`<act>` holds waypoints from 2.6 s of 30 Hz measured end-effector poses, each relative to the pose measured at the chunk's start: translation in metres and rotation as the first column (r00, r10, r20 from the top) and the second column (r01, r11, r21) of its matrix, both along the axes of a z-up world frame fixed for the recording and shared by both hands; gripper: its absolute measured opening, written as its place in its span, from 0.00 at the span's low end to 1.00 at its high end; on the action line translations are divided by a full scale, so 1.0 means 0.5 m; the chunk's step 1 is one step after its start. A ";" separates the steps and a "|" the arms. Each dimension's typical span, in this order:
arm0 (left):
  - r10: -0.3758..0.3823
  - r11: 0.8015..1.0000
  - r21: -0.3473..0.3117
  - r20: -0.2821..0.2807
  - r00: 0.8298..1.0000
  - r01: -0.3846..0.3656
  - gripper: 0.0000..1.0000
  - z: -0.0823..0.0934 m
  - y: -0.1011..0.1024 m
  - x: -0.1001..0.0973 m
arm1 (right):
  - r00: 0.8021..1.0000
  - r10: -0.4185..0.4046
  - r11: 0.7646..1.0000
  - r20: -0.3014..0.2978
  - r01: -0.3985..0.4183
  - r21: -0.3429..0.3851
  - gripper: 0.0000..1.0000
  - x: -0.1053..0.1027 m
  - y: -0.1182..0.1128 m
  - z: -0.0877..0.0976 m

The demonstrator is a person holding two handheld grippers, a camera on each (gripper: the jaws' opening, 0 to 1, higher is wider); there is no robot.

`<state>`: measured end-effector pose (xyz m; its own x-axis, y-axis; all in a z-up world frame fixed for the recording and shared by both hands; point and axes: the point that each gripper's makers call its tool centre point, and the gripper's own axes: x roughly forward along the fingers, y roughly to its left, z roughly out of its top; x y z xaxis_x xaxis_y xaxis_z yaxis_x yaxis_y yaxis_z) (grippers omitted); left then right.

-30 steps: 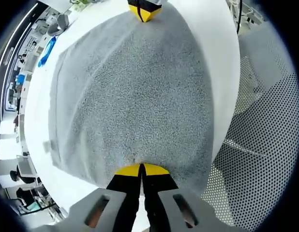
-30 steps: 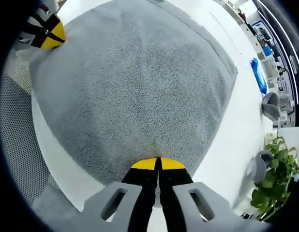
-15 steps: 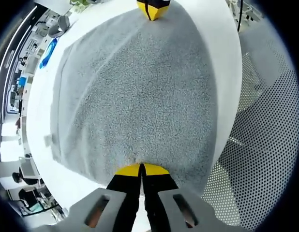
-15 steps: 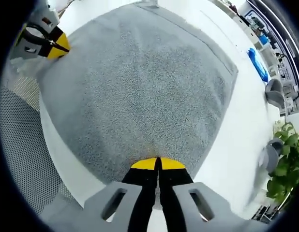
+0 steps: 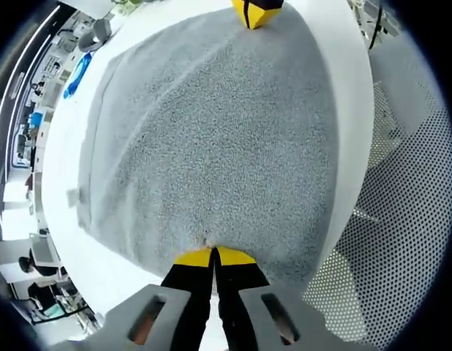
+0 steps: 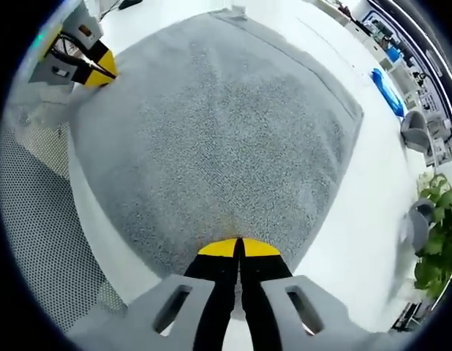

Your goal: Fold the towel on the table until its edges align and the towel forms a compact rectangular stack.

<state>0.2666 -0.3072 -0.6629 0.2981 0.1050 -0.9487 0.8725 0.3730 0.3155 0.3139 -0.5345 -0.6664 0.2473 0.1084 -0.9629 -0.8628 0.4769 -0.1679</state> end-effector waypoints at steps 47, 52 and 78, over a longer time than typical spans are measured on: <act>0.122 0.968 -0.217 -0.039 0.992 -0.128 0.01 0.002 0.039 0.034 | 0.996 -0.089 0.989 0.026 0.085 0.123 0.00 -0.061 0.027 0.003; 0.120 0.957 -0.260 -0.039 0.992 -0.126 0.01 0.003 0.045 0.035 | 0.991 -0.135 0.977 -0.001 0.134 0.165 0.00 -0.073 0.029 0.003; 0.114 0.833 -0.549 0.037 0.993 -0.075 0.01 0.011 0.052 0.039 | 0.967 -0.226 0.737 -0.119 0.250 0.628 0.00 -0.095 0.035 0.014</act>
